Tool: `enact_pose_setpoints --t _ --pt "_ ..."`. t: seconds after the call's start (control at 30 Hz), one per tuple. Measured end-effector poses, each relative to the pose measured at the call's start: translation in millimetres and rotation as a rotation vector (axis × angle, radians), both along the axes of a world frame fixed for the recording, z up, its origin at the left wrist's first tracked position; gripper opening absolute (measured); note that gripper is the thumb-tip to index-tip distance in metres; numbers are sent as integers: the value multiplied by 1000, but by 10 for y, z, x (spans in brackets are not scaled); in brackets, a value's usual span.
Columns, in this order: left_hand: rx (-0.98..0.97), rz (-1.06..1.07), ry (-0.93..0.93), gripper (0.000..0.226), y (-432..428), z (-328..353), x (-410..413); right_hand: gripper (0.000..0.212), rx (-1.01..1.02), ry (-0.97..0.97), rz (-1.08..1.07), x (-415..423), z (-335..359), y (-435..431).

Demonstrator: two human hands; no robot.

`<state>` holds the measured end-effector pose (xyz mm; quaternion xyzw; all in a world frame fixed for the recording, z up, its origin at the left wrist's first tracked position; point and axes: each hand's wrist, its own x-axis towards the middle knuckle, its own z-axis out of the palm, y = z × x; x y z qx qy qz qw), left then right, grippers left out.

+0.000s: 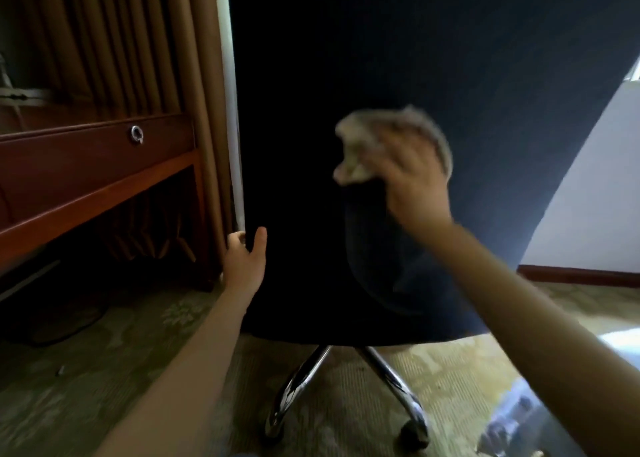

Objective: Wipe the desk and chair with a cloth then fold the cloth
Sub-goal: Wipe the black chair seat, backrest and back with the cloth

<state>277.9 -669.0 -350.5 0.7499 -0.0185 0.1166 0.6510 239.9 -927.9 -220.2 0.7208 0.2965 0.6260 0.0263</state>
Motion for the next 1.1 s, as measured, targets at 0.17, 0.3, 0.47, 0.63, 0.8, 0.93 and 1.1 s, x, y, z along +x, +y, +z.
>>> enact_pose_setpoints --t 0.17,0.3,0.47,0.63,0.8,0.93,1.1 --pt "177 212 -236 67 -58 560 -175 25 165 -241 -94 92 988 -235" --pt "155 333 -445 65 -261 1008 -205 28 172 -171 -62 88 902 -165" --pt "162 447 -335 75 -638 1293 -230 30 10 -4 -11 147 220 41" --pt "127 380 -122 87 -617 1313 -124 29 -395 235 -23 191 -1103 224" --pt "164 377 -98 88 -525 1342 -99 27 -711 474 -116 120 -1901 140" --pt "182 391 -99 85 -489 1360 -85 28 -497 270 -105 186 -1231 29" --pt "167 297 -89 85 -386 1362 -67 38 -20 -84 -123 174 191 -197"
